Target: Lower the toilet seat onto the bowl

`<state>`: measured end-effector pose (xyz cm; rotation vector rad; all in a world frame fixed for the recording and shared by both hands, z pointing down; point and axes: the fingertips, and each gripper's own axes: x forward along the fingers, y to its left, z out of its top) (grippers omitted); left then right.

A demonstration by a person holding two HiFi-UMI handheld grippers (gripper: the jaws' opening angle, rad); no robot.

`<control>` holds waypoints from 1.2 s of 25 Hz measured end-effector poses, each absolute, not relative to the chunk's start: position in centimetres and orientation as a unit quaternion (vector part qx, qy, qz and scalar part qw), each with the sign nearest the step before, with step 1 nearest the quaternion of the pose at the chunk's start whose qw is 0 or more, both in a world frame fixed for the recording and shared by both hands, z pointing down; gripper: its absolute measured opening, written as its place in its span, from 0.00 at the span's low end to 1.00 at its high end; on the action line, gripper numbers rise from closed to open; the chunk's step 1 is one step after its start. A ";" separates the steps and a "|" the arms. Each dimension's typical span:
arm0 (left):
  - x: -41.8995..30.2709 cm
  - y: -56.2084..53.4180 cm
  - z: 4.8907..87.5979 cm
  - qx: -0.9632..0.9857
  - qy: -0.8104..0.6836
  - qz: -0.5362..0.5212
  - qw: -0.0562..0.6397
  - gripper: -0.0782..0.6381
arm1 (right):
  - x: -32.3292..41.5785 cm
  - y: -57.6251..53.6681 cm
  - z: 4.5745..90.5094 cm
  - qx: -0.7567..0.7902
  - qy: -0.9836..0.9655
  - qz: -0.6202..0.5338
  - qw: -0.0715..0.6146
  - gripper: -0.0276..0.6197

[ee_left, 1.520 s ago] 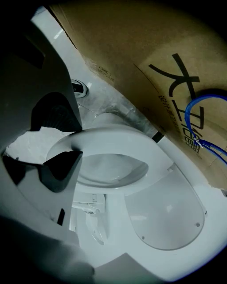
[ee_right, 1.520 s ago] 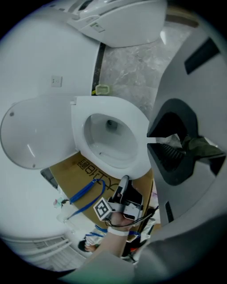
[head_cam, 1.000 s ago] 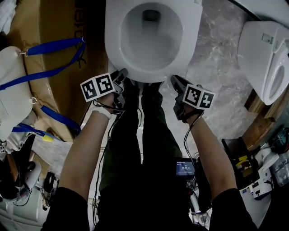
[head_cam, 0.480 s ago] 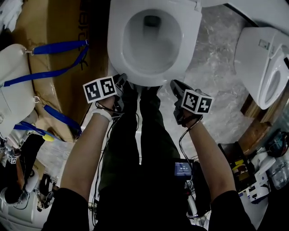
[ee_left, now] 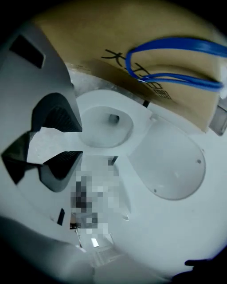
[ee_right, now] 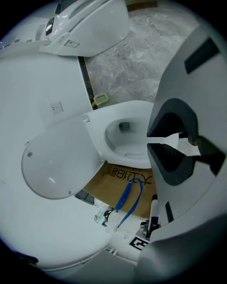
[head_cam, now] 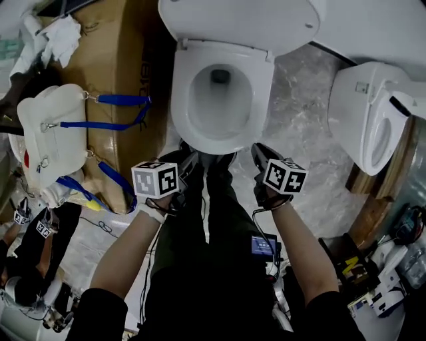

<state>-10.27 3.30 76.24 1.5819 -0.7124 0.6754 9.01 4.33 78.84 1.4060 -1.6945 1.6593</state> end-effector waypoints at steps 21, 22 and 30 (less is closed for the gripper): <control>-5.8 -2.7 34.8 0.916 -0.253 0.106 0.292 0.16 | 13.9 -2.4 34.3 0.601 -0.727 0.330 -0.034 0.13; -5.9 -2.8 33.8 0.919 -0.255 0.095 0.286 0.15 | 13.7 -2.1 33.4 0.603 -0.730 0.321 -0.029 0.13; -6.3 -2.5 27.0 0.940 -0.243 0.045 0.236 0.15 | 9.3 -0.3 25.7 0.595 -0.778 0.200 -0.001 0.13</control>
